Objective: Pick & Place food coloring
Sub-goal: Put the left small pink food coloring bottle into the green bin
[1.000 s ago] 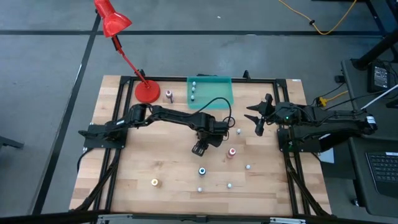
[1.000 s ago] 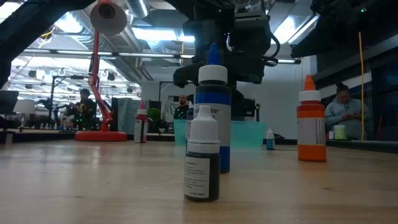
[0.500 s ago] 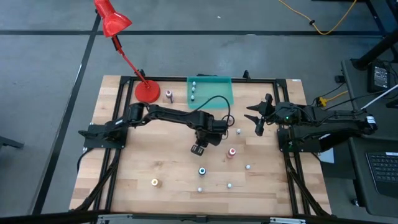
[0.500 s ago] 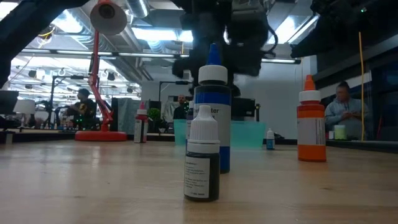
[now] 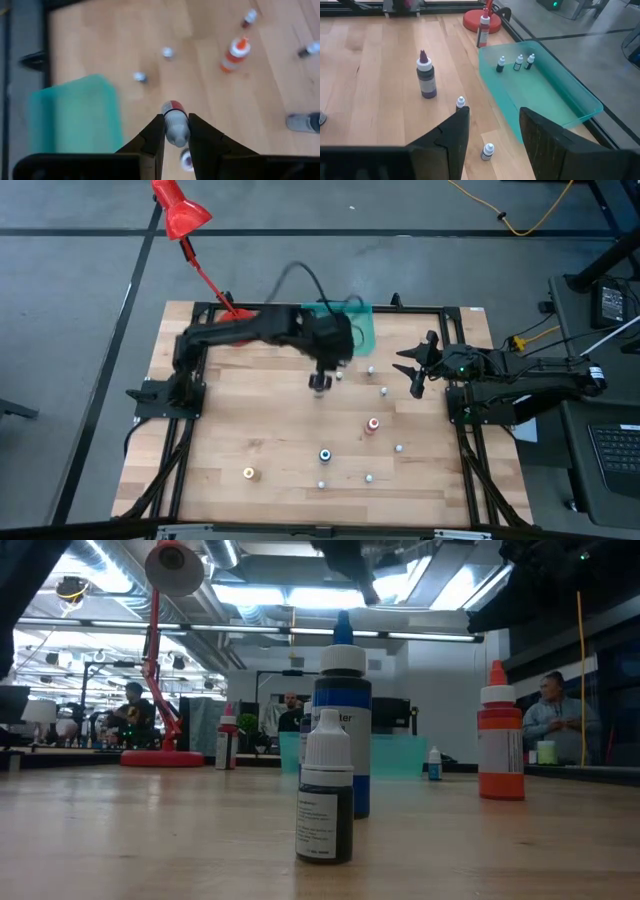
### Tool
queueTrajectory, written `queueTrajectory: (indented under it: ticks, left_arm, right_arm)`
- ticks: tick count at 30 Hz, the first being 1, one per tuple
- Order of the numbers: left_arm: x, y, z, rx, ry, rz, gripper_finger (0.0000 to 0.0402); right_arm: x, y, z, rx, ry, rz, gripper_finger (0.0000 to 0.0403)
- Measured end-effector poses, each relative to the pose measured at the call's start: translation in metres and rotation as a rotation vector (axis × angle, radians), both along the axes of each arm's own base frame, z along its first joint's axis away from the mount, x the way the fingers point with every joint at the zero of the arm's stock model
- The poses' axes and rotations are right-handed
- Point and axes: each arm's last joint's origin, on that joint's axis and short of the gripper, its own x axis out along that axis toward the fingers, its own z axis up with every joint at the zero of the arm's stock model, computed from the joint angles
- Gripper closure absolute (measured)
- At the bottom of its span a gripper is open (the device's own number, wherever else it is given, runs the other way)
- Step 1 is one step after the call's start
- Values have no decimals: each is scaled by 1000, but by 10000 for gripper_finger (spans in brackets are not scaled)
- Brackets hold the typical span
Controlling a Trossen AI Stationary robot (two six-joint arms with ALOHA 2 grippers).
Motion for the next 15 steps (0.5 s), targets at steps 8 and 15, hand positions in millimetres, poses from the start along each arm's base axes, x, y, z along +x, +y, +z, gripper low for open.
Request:
queueTrajectory:
  ticks: [8, 15]
  left_arm:
    - [-39, 28, 39, -39, -87, 146, 338]
    - [-59, 55, 33, -22, 62, 182, 338]
  right_arm:
    - [0, 0, 0, 0, -2, 0, 228]
    - [0, 0, 0, 0, -1, 0, 228]
